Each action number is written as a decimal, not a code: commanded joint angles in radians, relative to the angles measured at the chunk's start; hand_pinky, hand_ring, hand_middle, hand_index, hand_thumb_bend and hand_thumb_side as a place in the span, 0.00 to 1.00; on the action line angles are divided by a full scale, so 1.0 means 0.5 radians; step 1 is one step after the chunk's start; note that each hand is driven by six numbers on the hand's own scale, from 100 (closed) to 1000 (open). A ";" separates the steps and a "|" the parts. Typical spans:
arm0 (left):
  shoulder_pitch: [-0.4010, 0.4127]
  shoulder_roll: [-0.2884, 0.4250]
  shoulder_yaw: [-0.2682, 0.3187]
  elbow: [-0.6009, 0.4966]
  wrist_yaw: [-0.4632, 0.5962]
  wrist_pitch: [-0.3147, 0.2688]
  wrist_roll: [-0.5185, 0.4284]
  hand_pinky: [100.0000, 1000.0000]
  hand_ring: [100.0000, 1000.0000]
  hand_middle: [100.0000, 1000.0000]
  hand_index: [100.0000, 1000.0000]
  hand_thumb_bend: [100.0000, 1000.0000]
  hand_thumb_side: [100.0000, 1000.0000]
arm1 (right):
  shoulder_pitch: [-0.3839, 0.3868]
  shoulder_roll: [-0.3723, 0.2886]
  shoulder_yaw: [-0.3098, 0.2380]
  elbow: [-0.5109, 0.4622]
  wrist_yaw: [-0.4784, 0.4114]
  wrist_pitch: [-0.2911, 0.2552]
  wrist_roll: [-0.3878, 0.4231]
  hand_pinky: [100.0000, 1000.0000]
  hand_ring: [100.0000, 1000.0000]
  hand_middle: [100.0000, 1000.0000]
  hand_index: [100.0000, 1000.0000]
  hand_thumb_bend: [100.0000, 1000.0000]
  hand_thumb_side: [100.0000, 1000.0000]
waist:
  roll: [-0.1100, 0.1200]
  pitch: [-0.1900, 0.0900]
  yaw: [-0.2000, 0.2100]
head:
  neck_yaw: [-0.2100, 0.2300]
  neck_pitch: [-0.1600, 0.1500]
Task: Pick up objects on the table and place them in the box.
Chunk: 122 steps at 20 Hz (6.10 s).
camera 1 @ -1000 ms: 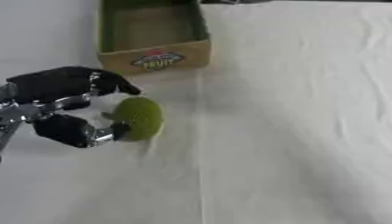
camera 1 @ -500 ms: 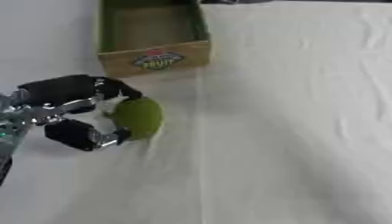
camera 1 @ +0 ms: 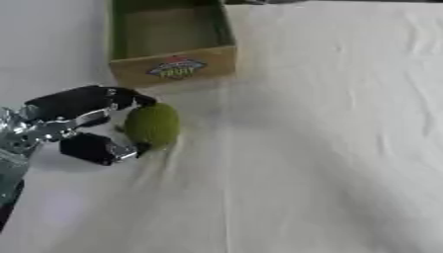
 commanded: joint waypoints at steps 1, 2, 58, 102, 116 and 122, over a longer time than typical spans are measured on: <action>-0.033 0.005 0.003 0.017 -0.073 -0.033 0.038 0.85 0.92 0.81 0.97 0.27 0.71 | -0.016 -0.030 -0.007 -0.031 -0.015 -0.002 0.013 0.79 0.60 0.56 0.72 0.00 0.41 | 0.003 -0.041 -0.004 | 0.004 -0.011; -0.035 0.000 -0.001 0.027 -0.087 -0.043 0.043 0.83 0.91 0.80 0.96 0.28 0.64 | -0.016 -0.028 -0.007 -0.031 -0.017 -0.001 0.014 0.79 0.60 0.56 0.72 0.00 0.41 | 0.003 -0.040 -0.006 | 0.005 -0.012; -0.584 0.169 0.329 0.317 -0.197 -0.220 1.220 0.07 0.39 0.38 0.60 0.06 0.00 | -0.116 -0.002 0.013 -0.031 -0.076 -0.024 0.037 0.79 0.60 0.56 0.72 0.00 0.39 | -0.004 -0.027 -0.096 | 0.088 -0.087; -0.994 0.063 0.652 1.488 -1.385 -0.430 2.102 0.79 0.87 0.90 0.96 0.47 0.13 | -0.394 0.165 0.132 -0.031 -0.283 -0.024 0.227 0.80 0.60 0.56 0.72 0.00 0.41 | 0.056 0.098 -0.384 | 0.363 -0.195; -0.946 0.116 0.693 1.328 -0.636 -0.558 2.124 0.65 0.77 0.76 0.85 0.00 0.16 | -0.381 0.140 0.131 -0.031 -0.283 -0.022 0.223 0.79 0.60 0.56 0.72 0.00 0.41 | 0.072 0.059 -0.358 | 0.321 -0.150; -0.857 0.244 0.675 1.062 -0.005 -0.584 1.934 0.59 0.70 0.66 0.78 0.00 0.33 | -0.359 0.112 0.123 -0.031 -0.269 -0.022 0.210 0.79 0.60 0.56 0.72 0.00 0.41 | 0.082 0.043 -0.324 | 0.262 -0.118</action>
